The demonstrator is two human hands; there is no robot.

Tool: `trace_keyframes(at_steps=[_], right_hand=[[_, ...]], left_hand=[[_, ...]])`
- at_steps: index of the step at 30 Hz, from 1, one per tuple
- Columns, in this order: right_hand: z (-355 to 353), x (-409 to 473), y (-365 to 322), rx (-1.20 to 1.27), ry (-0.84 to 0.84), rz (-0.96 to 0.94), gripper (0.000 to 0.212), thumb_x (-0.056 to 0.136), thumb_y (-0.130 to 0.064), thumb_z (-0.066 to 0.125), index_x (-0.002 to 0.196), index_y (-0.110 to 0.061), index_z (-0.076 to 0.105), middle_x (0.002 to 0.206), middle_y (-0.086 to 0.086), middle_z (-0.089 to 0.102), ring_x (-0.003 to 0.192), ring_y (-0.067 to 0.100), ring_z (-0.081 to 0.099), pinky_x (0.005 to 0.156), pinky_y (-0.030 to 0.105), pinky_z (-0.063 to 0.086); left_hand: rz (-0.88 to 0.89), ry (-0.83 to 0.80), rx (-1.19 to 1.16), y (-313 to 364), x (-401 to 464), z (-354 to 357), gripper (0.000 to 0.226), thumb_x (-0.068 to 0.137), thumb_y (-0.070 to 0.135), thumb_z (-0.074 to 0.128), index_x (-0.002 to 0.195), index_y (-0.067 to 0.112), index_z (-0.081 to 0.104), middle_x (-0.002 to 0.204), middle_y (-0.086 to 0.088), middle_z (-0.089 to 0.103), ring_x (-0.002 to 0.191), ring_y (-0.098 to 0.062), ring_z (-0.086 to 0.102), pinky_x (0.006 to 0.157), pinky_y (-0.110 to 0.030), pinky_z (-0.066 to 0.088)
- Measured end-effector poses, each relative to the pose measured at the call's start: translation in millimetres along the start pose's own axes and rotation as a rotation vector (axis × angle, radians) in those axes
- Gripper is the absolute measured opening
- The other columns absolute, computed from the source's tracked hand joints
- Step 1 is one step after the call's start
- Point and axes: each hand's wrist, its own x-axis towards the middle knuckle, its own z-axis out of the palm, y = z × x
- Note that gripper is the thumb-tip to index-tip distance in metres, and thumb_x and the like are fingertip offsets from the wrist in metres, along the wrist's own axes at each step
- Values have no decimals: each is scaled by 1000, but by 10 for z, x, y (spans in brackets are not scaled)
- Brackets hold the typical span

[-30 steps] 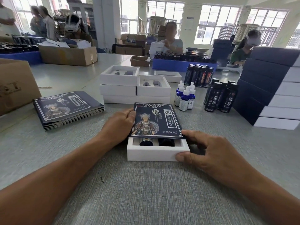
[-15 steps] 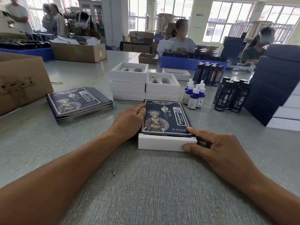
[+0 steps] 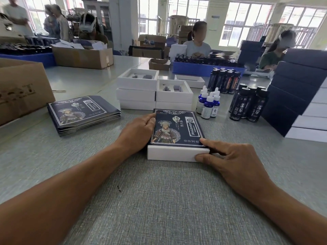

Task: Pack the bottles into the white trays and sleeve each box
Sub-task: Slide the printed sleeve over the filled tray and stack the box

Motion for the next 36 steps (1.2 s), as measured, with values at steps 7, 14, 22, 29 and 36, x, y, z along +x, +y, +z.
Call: trace_keyframes(at_steps=[7,14,22,29,36], right_hand=[[8,36,77,48,-64,-14,52,72,-59,69,123,-52,57,120,-28,56,96,-35,45,88,-6,32],[22,19,44,127,2,2,45,64,-59,71,108,-51,65,107,-32,61,96,-22,59,85,-3,39],[22,-3,52,99,53,-12,39,73,-40,80,111,-40,70,101,-34,59,93,-21,60,87,1,43],[-25,11,53,124,8,3,40,69,-45,78,108,-46,68,99,-37,60,93,-20,61,82,-2,40],[-116,36,128,144,-65,10,39,75,-38,81,112,-42,71,108,-29,67,99,-15,62,90,7,47]], left_hand=[[0,24,-11,-30,17,11,39,105,33,41,142,28,52,145,6,53,133,-15,47,114,-32,32],[4,17,-5,-17,8,15,40,105,34,40,143,27,52,146,5,53,133,-16,47,115,-35,33],[-2,10,15,24,-26,15,40,106,36,38,144,30,49,145,5,53,131,-19,49,111,-35,36],[11,10,20,30,-47,13,40,106,35,38,144,30,50,144,3,54,129,-19,50,105,-29,36],[-8,39,-45,27,-32,-25,28,98,31,53,124,30,64,117,10,69,110,-13,62,99,-33,47]])
